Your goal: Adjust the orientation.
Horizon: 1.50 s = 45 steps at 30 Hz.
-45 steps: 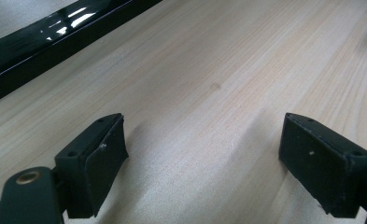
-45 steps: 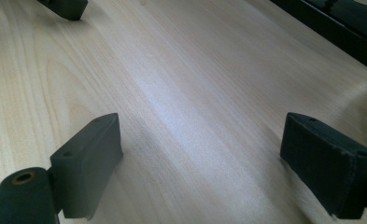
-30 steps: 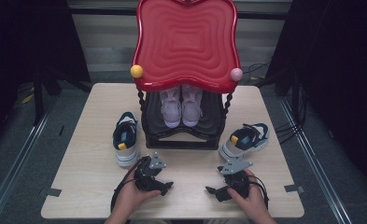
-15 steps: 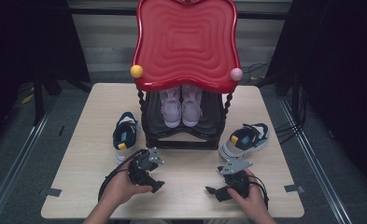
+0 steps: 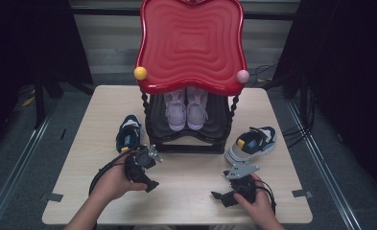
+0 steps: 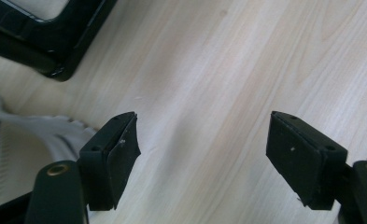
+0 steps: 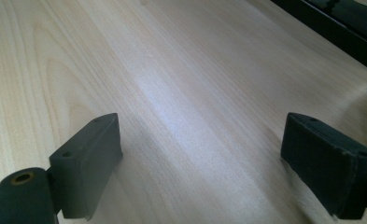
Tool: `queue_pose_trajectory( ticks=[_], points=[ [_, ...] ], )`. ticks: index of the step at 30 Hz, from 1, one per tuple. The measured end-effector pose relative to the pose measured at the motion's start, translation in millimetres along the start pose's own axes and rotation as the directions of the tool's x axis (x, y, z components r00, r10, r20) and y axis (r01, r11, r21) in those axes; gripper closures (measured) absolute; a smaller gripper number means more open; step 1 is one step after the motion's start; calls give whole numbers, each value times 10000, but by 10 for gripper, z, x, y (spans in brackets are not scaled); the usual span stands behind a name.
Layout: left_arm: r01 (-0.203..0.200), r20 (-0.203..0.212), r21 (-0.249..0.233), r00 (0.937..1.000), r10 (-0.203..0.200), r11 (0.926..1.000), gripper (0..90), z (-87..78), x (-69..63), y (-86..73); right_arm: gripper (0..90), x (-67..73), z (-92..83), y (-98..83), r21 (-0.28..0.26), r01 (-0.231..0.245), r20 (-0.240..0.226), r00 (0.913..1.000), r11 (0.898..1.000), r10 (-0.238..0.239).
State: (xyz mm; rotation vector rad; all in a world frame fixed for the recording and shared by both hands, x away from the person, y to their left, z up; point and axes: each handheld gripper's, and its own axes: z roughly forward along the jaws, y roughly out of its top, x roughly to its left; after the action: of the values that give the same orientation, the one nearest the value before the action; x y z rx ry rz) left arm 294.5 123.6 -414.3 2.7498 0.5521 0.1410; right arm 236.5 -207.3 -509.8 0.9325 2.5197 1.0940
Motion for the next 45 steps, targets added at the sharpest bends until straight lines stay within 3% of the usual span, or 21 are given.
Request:
queue_pose_trajectory(
  ticks=[6,10,22,26,29,30,32,37,42,45],
  points=[
    [-66,-208,306,9998,72,9995,253,-118,95,-4,115,-1,0,1,7,-1,-15,10000,10000,1],
    [-250,-110,758,9996,259,9968,255,-174,140,12,115,1,0,2,-3,-34,-14,10000,10000,34],
    [-285,-487,1074,9982,339,9938,261,-326,349,47,115,-3,2,2,-23,0,-17,10000,10000,0],
    [-358,-564,1335,9975,437,9904,261,-327,417,47,114,-3,2,2,-18,-10,-35,10000,10000,10],
    [-290,-689,1243,9969,378,9918,262,-320,474,38,114,-4,1,3,-13,-8,-39,10000,10000,8],
    [-467,-694,1334,9960,564,9900,267,-323,504,42,114,-4,1,3,-14,-10,-37,10000,10000,10],
    [-372,-620,1385,9970,462,9897,276,-290,514,42,114,-4,1,3,-15,-10,-40,10000,10000,10],
    [-911,-355,1656,9945,982,9820,329,-223,546,72,114,-4,1,3,-12,-6,-39,10000,10000,6],
    [-1001,-284,1783,9939,1068,9789,326,-264,561,94,114,-5,2,3,-17,10,-39,10000,10000,-10],
    [-931,-401,1706,9941,1013,9809,325,-325,563,101,114,-5,2,3,-16,10,-39,10000,10000,-10]
  ],
)
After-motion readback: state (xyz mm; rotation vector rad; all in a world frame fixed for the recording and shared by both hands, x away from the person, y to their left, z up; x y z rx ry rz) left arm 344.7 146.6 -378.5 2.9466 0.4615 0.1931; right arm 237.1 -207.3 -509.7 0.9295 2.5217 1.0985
